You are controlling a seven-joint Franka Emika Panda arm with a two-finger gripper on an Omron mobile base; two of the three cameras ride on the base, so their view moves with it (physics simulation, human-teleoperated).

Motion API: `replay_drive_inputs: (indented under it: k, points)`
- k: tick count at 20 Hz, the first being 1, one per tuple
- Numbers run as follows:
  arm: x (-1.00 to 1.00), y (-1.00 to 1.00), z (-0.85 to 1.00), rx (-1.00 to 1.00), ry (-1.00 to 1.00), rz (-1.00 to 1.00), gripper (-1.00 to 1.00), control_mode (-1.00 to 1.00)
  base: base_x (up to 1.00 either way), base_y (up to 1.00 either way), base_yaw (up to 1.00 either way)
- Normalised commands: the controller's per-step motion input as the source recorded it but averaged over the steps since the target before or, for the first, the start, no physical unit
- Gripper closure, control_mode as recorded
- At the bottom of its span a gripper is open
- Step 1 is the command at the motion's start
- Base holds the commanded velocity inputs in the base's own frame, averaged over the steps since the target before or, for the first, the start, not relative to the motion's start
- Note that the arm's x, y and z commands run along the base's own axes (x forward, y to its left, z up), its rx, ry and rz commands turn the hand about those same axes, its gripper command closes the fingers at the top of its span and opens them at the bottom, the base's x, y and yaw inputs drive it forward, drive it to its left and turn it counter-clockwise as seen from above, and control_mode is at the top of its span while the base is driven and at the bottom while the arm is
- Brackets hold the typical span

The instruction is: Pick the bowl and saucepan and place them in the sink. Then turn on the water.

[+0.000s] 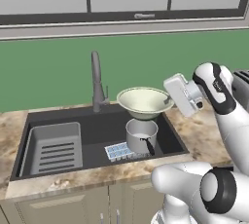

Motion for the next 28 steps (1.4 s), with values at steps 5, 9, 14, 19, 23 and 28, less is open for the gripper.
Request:
replay_drive_inputs:
  k: [5,9,14,19,23,28]
  points:
    - [0.04,-0.03,-0.2,0.0,0.0,-0.03,1.0,-1.0,0.0,0.0,0.0]
    - [0.01,-0.12,-0.29,0.0,0.0,-0.01,1.0,-1.0,0.0,0.0,0.0]
    - [0.04,-0.1,-0.32,0.0,0.0,0.0,1.0,-1.0,0.0,0.0,0.0]
    - [0.13,-0.03,-0.3,0.01,0.0,-0.01,1.0,-1.0,0.0,0.0,0.0]
    - [0.1,-0.01,-0.26,0.02,0.0,0.0,1.0,-1.0,0.0,0.0,0.0]
    - [0.16,0.0,-0.22,0.03,0.0,0.0,1.0,-1.0,0.0,0.0,0.0]
